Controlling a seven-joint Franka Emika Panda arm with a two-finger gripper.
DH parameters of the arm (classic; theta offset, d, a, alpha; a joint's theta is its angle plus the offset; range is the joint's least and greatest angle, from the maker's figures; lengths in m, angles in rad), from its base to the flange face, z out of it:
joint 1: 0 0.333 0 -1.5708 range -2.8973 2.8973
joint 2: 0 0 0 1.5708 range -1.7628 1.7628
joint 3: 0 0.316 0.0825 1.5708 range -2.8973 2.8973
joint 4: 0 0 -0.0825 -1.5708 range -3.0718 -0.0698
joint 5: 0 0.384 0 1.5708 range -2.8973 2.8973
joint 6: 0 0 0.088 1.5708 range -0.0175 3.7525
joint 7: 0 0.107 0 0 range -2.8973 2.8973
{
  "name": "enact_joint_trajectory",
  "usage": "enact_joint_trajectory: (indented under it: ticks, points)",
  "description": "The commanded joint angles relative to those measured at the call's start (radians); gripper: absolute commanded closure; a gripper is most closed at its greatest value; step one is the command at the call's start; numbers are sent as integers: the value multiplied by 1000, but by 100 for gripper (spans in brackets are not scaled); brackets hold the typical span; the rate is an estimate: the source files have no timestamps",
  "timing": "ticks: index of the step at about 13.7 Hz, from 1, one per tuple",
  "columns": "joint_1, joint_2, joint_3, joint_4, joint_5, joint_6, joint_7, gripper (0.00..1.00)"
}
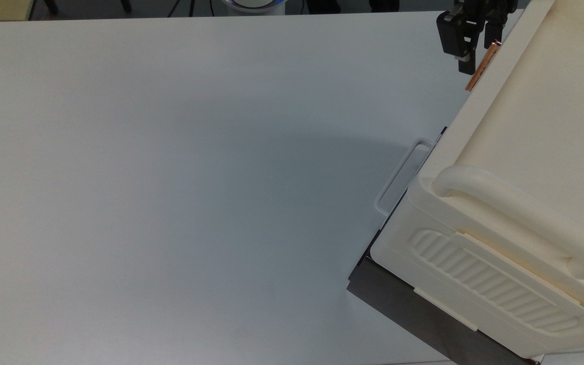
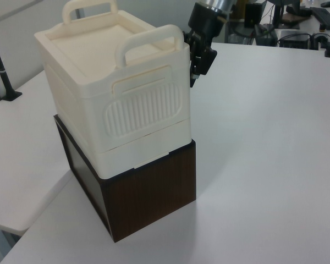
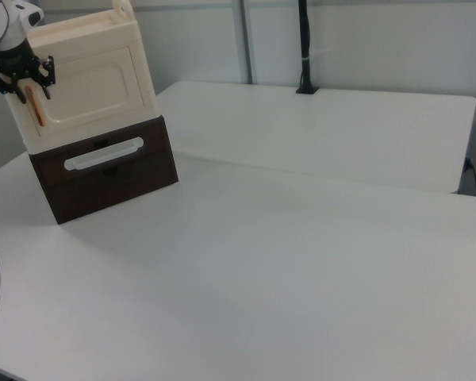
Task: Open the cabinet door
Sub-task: 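Close the gripper on the orange door handle strip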
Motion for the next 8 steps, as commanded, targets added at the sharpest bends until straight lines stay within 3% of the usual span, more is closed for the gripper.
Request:
enact_joint_trajectory:
  ticks: [1, 6, 8]
  points:
    - [0, 8, 2, 26, 30, 18, -25, 58]
    - [1, -2, 3, 26, 50, 6, -46, 86]
    - [-2, -15, 2, 22, 53, -1, -57, 88]
